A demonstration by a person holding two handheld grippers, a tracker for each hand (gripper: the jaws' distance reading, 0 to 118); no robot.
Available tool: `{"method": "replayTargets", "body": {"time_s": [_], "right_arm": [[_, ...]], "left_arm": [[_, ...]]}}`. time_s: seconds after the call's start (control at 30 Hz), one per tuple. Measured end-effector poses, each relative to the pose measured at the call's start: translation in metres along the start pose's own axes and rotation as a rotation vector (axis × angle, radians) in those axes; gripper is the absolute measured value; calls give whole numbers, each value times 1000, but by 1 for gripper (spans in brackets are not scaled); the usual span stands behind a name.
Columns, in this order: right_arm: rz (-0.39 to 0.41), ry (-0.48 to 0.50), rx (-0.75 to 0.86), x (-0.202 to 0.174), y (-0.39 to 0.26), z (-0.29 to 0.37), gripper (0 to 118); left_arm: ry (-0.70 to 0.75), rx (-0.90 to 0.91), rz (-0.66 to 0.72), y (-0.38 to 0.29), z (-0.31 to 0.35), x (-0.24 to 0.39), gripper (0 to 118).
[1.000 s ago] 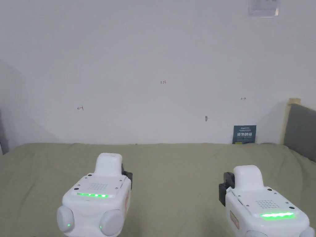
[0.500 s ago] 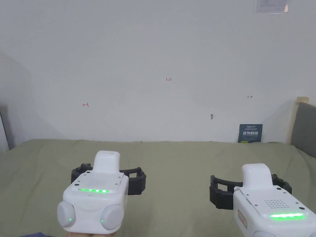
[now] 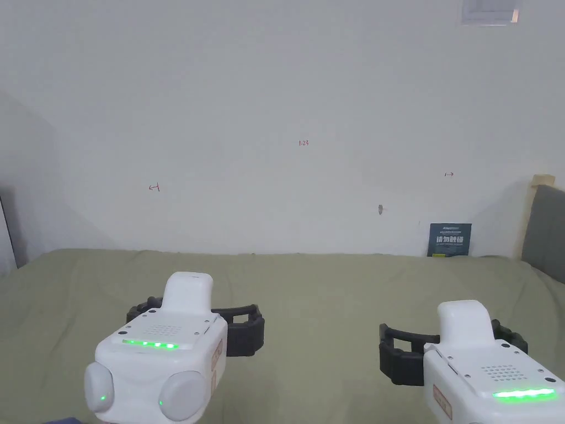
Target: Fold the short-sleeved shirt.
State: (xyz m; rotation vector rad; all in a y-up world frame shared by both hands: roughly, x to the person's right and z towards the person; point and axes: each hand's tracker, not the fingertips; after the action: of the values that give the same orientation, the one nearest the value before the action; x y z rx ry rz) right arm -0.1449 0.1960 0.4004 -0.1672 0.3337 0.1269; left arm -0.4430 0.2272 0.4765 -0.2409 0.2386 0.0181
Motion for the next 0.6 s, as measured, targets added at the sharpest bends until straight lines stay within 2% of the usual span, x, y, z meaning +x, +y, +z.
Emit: {"method": "replayTargets", "body": {"time_s": [0.13,0.37,0.6], "right_arm": [[-18,6,-1,4,2,0,118],[-9,13,1,2,7,0,118],[-20,26,3,1,10,-1,118]], "left_arm": [[-26,-16,86,6,0,-8,118],[78,-23,-49,1,-1,4,118],[47,-24,-35,3,4,5,118]]}}
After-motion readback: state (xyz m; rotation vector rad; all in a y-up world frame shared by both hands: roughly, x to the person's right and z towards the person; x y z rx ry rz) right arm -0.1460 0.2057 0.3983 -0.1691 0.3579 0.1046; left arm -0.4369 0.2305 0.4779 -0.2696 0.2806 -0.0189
